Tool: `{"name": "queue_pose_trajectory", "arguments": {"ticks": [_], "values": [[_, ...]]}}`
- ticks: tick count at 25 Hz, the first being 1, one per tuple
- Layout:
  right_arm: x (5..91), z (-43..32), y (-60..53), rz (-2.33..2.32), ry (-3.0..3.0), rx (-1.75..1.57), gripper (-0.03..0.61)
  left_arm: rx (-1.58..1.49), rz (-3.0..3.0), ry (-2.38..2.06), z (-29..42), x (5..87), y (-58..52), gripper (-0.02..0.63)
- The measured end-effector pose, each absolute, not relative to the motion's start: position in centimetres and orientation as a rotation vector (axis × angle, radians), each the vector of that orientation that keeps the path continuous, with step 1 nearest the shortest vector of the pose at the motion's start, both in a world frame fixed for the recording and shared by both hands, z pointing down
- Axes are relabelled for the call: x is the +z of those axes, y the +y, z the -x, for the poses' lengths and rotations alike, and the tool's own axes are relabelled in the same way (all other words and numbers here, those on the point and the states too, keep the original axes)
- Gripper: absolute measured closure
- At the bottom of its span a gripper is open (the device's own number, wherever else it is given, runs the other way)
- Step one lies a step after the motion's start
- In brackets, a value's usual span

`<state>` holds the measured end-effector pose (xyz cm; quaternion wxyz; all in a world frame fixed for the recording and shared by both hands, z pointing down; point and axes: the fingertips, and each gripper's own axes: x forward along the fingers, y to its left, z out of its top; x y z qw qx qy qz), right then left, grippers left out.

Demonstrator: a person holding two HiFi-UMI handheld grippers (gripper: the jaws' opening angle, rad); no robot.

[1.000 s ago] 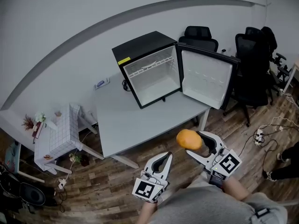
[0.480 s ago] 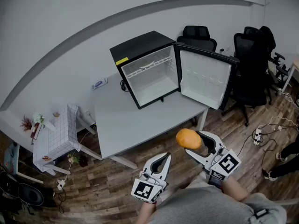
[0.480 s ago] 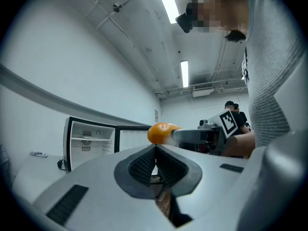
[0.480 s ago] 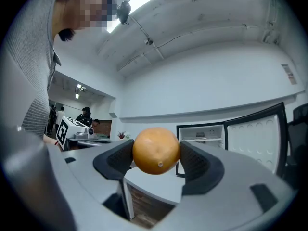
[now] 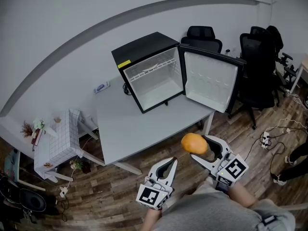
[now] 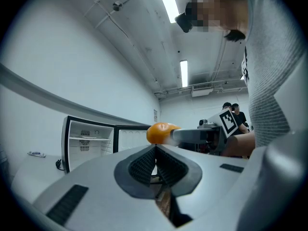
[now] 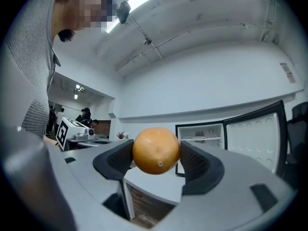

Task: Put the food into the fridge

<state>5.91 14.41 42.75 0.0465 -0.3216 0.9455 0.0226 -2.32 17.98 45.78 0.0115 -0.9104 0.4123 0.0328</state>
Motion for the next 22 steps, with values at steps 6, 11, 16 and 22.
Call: {"name": "queue_pose_trajectory", "arguments": {"ticks": [6,11,16,22], "values": [[42.7,-5.7,14.3,0.984,2.885,0.072,0.267,0.101,2.845,1.288,2.6,46.0,17.8,0.603],[42.6,-5.3,14.3,0.988,2.889,0.064,0.267,0.114,2.844,1.292,3.1,45.9,17.6,0.603],[42.7,-5.0,14.3,0.985,2.891,0.065,0.267,0.114,2.845,1.292,3.3,46.0,17.7,0.603],[42.5,-4.2,14.3,0.974,2.893,0.064,0.267,0.109,2.845,1.302,3.9,46.1,17.8,0.603]]}}
